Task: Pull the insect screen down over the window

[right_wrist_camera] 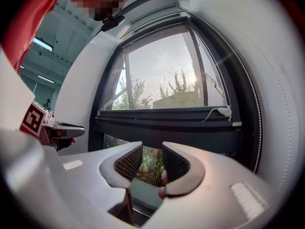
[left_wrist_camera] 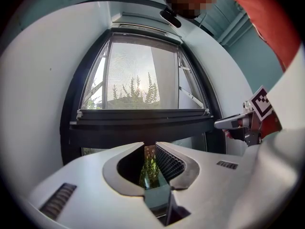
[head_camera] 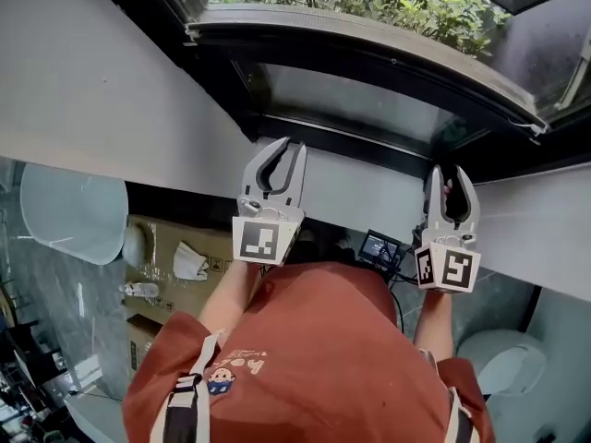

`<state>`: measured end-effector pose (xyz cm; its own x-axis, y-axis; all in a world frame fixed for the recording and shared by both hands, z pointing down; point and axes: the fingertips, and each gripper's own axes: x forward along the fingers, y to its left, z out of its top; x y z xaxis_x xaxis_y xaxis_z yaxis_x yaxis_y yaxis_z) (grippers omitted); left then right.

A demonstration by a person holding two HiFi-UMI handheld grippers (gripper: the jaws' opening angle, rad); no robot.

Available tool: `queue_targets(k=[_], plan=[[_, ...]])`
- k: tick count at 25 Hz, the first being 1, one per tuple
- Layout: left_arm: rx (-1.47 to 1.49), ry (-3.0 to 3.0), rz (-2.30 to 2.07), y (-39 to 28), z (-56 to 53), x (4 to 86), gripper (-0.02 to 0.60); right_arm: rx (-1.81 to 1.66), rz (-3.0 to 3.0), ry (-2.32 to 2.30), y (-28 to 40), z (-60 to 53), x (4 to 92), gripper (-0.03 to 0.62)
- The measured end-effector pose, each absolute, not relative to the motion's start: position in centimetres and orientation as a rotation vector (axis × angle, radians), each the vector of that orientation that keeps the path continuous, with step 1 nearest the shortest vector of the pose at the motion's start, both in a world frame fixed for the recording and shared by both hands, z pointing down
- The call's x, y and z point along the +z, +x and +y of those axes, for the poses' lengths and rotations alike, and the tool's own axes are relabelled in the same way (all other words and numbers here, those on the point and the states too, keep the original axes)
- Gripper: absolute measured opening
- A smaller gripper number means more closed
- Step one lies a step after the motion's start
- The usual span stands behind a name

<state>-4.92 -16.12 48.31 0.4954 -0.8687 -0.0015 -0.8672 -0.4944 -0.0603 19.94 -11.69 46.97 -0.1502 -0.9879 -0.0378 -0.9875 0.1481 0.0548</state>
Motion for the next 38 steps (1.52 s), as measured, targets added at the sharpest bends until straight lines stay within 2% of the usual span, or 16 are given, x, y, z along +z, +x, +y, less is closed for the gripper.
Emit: queue_targets(k=[4, 14, 38], plan=[[-0.043, -2.66, 1.538, -4.7, -16.4, 47.9, 0.066, -0.116, -2.383, 2.035, 19.9, -11.8, 46.8, 0.135], [-0.021, -2.655, 1.506, -4.2, -16.5, 47.3, 0.006, -0.119, -2.387, 2.056, 20.6, -11.3, 46.5, 0.015], [-0.005, -2.654, 1.496, -3.9, -16.9, 47.3, 0.006, -0.224, -2.334, 2.073, 20.6, -11.6, 46.3, 0.009]])
